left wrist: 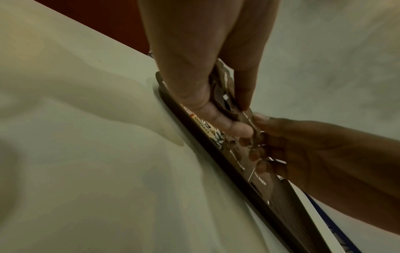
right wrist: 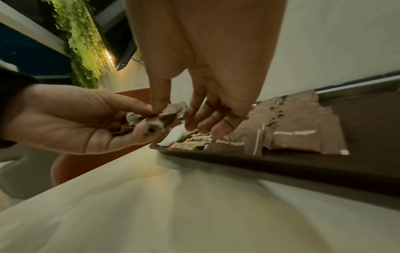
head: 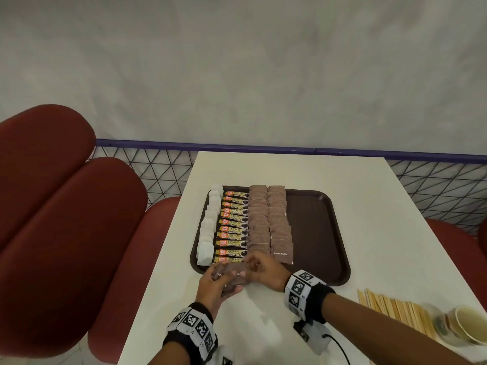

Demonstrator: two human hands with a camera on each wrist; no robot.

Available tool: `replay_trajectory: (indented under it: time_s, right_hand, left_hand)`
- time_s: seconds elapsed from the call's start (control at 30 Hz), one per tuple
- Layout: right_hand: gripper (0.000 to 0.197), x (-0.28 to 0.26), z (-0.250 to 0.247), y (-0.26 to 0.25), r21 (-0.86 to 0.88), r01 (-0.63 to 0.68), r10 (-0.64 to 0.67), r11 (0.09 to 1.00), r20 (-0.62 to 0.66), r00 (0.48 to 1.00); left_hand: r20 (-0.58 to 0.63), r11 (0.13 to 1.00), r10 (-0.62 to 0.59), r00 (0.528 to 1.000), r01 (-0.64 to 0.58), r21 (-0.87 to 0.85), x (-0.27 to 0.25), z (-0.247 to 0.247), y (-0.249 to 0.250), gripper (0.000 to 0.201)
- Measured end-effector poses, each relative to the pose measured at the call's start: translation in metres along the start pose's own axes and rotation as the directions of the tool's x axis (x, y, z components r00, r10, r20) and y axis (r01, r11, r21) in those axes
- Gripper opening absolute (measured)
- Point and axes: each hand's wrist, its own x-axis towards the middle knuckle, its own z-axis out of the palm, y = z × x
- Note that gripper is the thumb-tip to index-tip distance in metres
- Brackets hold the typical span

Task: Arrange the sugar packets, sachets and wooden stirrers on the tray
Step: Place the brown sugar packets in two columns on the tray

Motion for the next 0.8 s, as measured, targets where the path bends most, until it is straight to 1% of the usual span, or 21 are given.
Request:
replay_trajectory:
  time_s: [0.03,0.07,0.2,0.27,0.33,0.37,0.4,0.47,0.5,0.53,0.57,0.6,0.67,0.73,0.8]
  right_hand:
    - [0.018,0.001,0.005,0.000,0.018,0.001,-0.002,1.000,0.025,1.000]
    - [0.017,0.001,0.009,0.000,0.017,-0.004,0.004,1.000,0.028,1.000]
    - [0.025,-0.002,0.008,0.000,0.039,-0.056,0.056,0.998,-0.006,0.998]
    - [0.024,-0.006,0.001,0.000,0.063,-0.090,0.093,0.994,-0.049,0.994]
    - [0.019,-0.008,-0.012,0.004,0.034,-0.130,0.133,0.991,-0.139,0.981]
    - [0.020,-0.008,-0.020,0.006,-0.018,-0.155,0.148,0.988,-0.207,0.967]
    - [0.020,-0.009,-0.030,0.008,-0.075,-0.185,0.157,0.980,-0.284,0.946]
    - [0.007,-0.010,-0.050,0.014,-0.124,-0.241,0.171,0.962,-0.413,0.894]
    - [0.010,-0.011,-0.058,0.018,-0.127,-0.264,0.183,0.956,-0.445,0.877]
    - [0.013,-0.012,-0.065,0.022,-0.127,-0.296,0.211,0.947,-0.449,0.868]
    - [0.011,-0.014,-0.070,0.024,-0.122,-0.328,0.245,0.937,-0.440,0.864]
    - [0.010,-0.016,-0.074,0.026,-0.122,-0.353,0.272,0.928,-0.427,0.863]
    - [0.014,-0.018,-0.077,0.029,-0.145,-0.380,0.299,0.914,-0.392,0.870]
    - [0.017,-0.018,-0.077,0.030,-0.192,-0.400,0.327,0.896,-0.322,0.889]
    - [0.027,-0.017,-0.074,0.033,-0.239,-0.432,0.372,0.870,-0.258,0.892]
  left_hand:
    - [0.004,1.000,-0.001,1.000,0.001,-0.004,-0.001,0.000,0.000,0.027]
    - [0.008,1.000,-0.003,1.000,0.003,-0.006,-0.001,0.000,0.000,0.027]
    - [0.038,0.999,-0.023,0.999,0.024,-0.025,-0.003,-0.004,0.000,0.028]
    - [0.040,0.996,-0.040,0.998,0.043,-0.074,-0.002,-0.007,0.000,0.027]
    - [0.044,0.991,-0.060,0.997,0.065,-0.120,0.000,-0.010,0.000,0.033]
    - [0.043,0.988,-0.069,0.997,0.074,-0.133,0.001,-0.011,0.000,0.035]
    - [0.038,0.987,-0.074,0.997,0.078,-0.138,0.002,-0.012,0.000,0.035]
    - [0.027,0.988,-0.068,0.997,0.071,-0.135,0.001,-0.012,0.001,0.030]
    - [0.019,0.990,-0.059,0.998,0.061,-0.130,0.001,-0.012,0.001,0.027]
    - [0.012,0.991,-0.050,0.999,0.051,-0.123,0.000,-0.011,0.001,0.026]
    - [0.005,0.993,-0.040,0.999,0.040,-0.115,0.000,-0.011,0.001,0.026]
    - [-0.004,0.994,-0.031,0.999,0.031,-0.103,-0.001,-0.010,0.000,0.026]
    - [-0.020,0.997,-0.020,1.000,0.019,-0.081,-0.002,-0.011,-0.001,0.028]
    - [-0.035,0.998,-0.019,0.999,0.016,-0.064,-0.002,-0.011,-0.001,0.030]
    - [-0.045,0.999,-0.020,0.999,0.019,-0.040,-0.002,-0.011,-0.001,0.029]
